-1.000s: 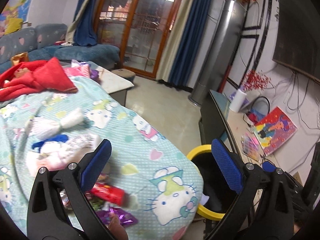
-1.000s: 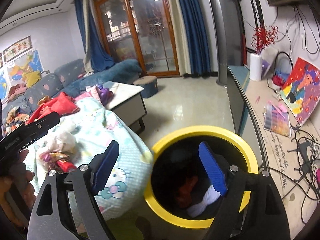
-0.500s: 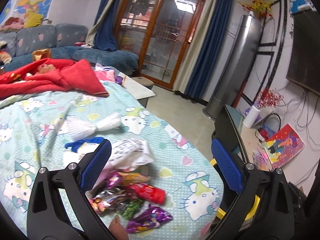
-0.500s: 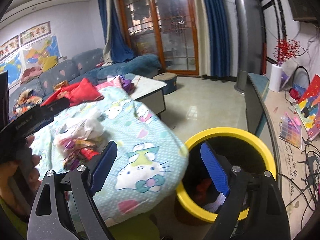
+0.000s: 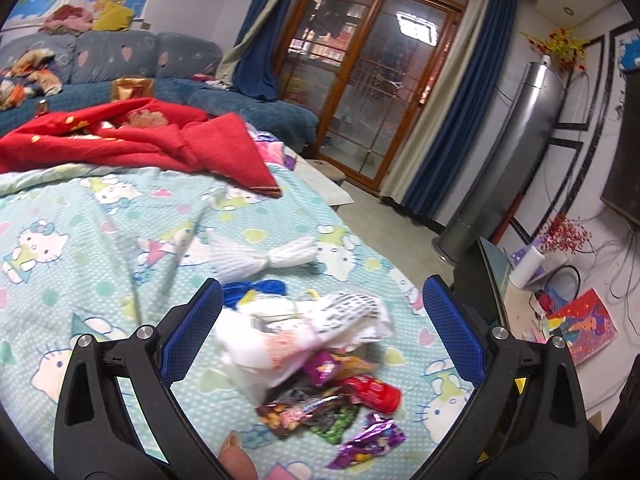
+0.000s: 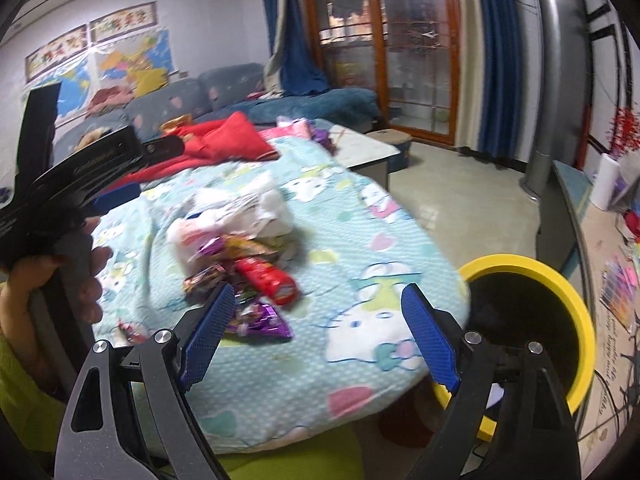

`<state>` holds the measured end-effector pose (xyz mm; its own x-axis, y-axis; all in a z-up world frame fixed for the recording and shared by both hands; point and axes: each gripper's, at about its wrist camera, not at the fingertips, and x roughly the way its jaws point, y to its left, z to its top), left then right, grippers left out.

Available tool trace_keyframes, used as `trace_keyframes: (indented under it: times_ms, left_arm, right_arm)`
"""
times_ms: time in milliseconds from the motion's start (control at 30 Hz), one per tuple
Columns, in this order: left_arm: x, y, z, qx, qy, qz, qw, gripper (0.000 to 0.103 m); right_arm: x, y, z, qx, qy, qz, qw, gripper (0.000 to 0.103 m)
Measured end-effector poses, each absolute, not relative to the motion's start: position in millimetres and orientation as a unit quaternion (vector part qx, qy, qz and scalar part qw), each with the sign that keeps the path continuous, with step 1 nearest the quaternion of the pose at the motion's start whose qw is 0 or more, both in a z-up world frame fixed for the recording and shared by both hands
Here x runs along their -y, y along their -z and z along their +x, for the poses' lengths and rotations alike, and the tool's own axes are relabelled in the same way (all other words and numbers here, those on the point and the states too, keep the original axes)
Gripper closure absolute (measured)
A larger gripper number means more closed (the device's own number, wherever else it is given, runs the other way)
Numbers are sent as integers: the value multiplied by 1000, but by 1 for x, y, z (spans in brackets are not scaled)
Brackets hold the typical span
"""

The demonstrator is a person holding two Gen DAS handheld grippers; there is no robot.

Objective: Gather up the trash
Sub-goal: 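Return to the bed and grasp the white plastic bag with the left tool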

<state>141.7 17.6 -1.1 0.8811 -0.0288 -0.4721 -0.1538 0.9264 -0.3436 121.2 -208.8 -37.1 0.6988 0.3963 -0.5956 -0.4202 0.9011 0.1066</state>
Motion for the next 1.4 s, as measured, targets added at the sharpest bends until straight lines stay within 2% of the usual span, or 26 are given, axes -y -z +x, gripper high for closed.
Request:
trace_keyframes:
  times_ms: [467,767,933,1000,1333,1400]
  left_arm:
    - [-69,33,139,-292,-54,-240,924,11]
    - [-79,63,148,-333,-24,-279,900,12]
    - [-76,75,155,-346,-2,-287,893,21]
    - [-75,80,158,-354,7,-295,887,27]
    - [-79,91,159,-355,44,-340,870,34]
    - [-81,96,160,-352,59,-360,862,44]
  right_arm:
    - [159,57,134,-366,-273,-26,889,34]
    - [137,77,153,-406,-291,-17,866,54]
    - [137,88,157,-425,-305,-12,852,77]
    - [137,89,155,-423,-315,-17,850,84]
    - [145,87,148,-422,-322,-11,847,90]
    - [148,86,146,-423,-321,-8,847,90]
